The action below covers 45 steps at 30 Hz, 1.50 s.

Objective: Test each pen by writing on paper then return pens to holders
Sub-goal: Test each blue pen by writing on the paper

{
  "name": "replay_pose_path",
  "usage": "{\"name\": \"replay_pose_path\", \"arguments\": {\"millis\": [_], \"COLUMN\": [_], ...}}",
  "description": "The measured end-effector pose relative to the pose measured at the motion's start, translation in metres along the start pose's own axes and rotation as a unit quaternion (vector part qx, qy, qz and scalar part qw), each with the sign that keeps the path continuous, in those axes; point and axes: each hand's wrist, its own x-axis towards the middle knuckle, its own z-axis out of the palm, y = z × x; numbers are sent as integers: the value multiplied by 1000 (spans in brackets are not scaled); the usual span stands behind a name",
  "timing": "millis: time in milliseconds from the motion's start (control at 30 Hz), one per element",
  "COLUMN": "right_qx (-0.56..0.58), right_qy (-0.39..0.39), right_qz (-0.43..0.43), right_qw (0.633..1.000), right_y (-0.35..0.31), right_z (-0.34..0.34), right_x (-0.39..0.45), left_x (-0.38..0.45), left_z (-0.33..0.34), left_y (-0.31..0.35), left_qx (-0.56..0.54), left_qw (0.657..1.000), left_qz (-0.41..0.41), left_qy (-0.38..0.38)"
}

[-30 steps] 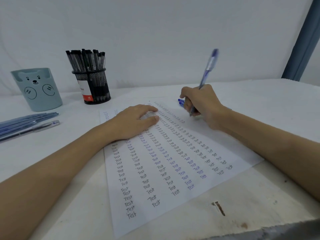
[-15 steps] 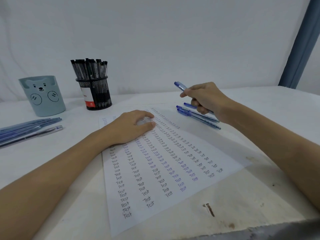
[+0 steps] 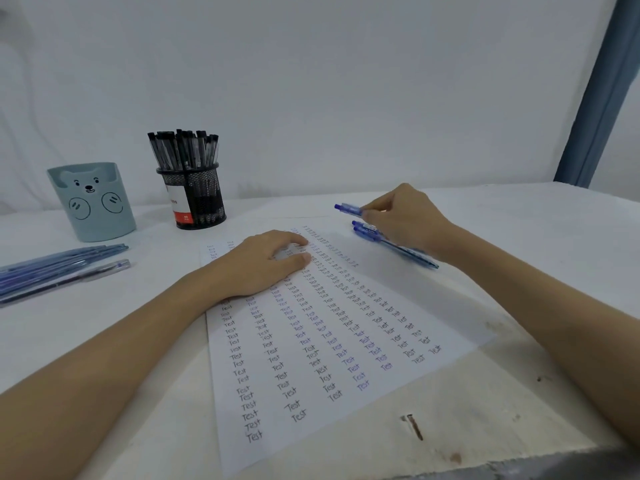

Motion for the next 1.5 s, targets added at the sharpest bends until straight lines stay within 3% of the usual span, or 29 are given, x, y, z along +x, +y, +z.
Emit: {"name": "replay_pose_path", "arguments": {"millis": [100, 267, 433, 633, 733, 800, 900, 1000, 1200, 1367, 1500], "right_qx": [-55, -176, -169, -105, -41, -27, -40, -96, -252, -270, -226], "right_qy": [-18, 43, 37, 74, 21, -58, -159, -206, -176, -110, -141], "right_qz": [-15, -60, -54, -126, -170, -209, -253, -296, -340, -379, -346], "right_qw": [998, 982, 983, 984, 984, 976, 953, 928, 889, 878, 900], "right_y": [3, 18, 30, -2, -50, -89, -145, -189, -217, -218, -217], "right_z": [-2, -4, -7, -11, -1, 19, 64, 125, 204, 216, 201], "right_x": [3, 9, 17, 5, -5, -10, -16, -20, -32, -35, -26], "left_x": [0, 1, -2, -35, -81, -119, -171, -214, -241, -240, -238], "left_z": [-1, -7, -10, -36, -55, -68, -85, -97, -97, -97, -98], "left_y": [-2, -9, -11, -11, -33, -57, -89, -113, -137, -140, -140], "left_qx": [1, 3, 8, 6, 5, 28, 49, 81, 60, 63, 70], "left_qw": [1000, 1000, 1000, 999, 998, 992, 976, 961, 945, 946, 948], "left_qz": [-1, -15, -20, -24, -53, -87, -136, -173, -212, -202, -187], "left_qy": [-7, -19, -18, 34, 45, 84, 160, 203, 243, 246, 248]}}
